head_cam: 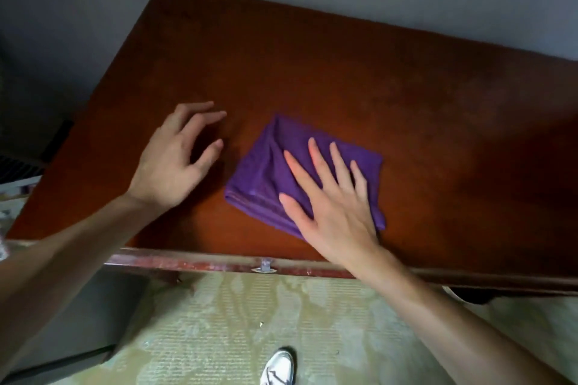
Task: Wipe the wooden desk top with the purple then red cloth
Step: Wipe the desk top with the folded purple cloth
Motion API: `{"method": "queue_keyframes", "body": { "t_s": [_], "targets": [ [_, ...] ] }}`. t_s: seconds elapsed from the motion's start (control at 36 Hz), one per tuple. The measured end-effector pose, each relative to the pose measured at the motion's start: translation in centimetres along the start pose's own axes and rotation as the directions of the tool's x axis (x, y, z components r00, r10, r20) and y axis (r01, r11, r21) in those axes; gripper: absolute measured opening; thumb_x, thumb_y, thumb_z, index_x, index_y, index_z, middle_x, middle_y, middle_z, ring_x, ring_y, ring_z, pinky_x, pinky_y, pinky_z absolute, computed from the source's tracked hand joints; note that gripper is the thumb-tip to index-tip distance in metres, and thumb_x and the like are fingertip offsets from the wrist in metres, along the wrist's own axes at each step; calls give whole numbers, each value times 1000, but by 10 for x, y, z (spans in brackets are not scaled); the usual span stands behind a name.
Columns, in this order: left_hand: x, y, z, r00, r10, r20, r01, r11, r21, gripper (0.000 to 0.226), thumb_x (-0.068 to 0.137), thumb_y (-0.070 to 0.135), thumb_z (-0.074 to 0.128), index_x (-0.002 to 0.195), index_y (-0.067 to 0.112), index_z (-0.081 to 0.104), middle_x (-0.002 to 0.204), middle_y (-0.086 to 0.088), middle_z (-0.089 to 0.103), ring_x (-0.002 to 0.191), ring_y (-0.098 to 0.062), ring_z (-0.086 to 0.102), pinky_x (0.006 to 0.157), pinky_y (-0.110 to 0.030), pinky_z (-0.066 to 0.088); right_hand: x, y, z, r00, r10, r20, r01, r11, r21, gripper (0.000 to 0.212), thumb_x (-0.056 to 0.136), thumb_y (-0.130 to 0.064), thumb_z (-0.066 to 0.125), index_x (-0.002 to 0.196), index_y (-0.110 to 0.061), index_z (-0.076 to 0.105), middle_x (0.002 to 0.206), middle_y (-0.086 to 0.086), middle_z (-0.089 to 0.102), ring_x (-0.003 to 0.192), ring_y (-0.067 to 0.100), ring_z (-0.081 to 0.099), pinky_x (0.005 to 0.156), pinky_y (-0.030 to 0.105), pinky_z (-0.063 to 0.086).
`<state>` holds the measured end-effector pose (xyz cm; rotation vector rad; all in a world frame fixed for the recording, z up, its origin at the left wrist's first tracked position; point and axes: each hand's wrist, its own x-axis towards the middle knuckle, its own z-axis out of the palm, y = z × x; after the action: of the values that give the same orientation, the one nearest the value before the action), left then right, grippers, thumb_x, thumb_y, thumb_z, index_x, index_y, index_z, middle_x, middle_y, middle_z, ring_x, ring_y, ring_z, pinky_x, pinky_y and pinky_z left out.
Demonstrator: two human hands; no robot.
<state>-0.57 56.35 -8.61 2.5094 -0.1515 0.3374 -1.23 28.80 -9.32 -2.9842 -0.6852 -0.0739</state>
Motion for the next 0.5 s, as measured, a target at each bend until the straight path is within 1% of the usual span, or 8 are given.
{"method": "queue_keyframes", "body": {
  "t_s": [0.06, 0.08, 0.14, 0.22, 0.31, 0.39, 0.5],
  "targets": [
    [-11, 11, 7, 1000, -20, -6, 20, 998, -53, 48, 96, 39, 51, 138, 20, 58, 146, -3, 48, 136, -23, 47, 115, -43, 37, -28, 6, -1, 999, -53, 8, 53, 999, -10, 67, 101, -69, 19, 163, -43, 15, 174, -2, 9, 160, 27, 6, 126, 53, 12],
    [-15, 17, 11, 1000, -9, 9, 10, 998, -54, 47, 96, 39, 51, 138, 20, 58, 145, -4, 48, 135, -23, 48, 114, -44, 37, -37, 10, -2, 997, -81, 12, 81, 997, -11, 67, 102, -69, 20, 163, -42, 16, 174, -2, 9, 160, 27, 6, 126, 54, 13],
    [-18, 28, 17, 998, 25, 65, -22, 999, -49, 47, 96, 40, 49, 138, 20, 58, 144, -3, 49, 134, -24, 50, 112, -48, 39, -47, 19, -3, 991, -132, 19, 133, 991, -13, 67, 102, -70, 23, 163, -42, 18, 174, -2, 9, 160, 27, 6, 124, 55, 17],
    [-13, 40, 27, 992, 41, 121, -37, 999, -36, 49, 97, 42, 47, 140, 22, 57, 145, -1, 50, 134, -23, 49, 109, -46, 40, -43, 32, -6, 975, -219, 24, 219, 976, 0, 68, 100, -71, 29, 162, -44, 20, 174, -3, 9, 160, 25, 6, 125, 55, 17],
    [-3, 51, 35, 992, 13, 128, -9, 1000, -28, 50, 97, 43, 44, 142, 23, 54, 146, 0, 49, 137, -21, 46, 108, -43, 38, -21, 53, -10, 943, -328, 64, 327, 945, 22, 68, 99, -71, 33, 161, -48, 19, 174, -7, 6, 161, 20, 1, 127, 51, 12],
    [8, 58, 43, 994, -29, 104, 33, 999, -34, 55, 98, 44, 41, 145, 19, 50, 147, -2, 48, 137, -22, 45, 109, -41, 36, 16, 85, -16, 884, -454, 108, 451, 891, 58, 65, 100, -67, 40, 160, -47, 25, 173, -9, 7, 160, 16, 2, 128, 50, 11],
    [22, 60, 54, 993, -17, 113, 15, 1000, 16, 60, 100, 47, 40, 152, 18, 42, 150, -4, 45, 140, -22, 42, 114, -40, 32, 79, 123, -21, 815, -563, 135, 561, 826, 58, 62, 101, -62, 42, 159, -45, 29, 173, -9, 8, 160, 16, 4, 128, 50, 11]
  ]
}}
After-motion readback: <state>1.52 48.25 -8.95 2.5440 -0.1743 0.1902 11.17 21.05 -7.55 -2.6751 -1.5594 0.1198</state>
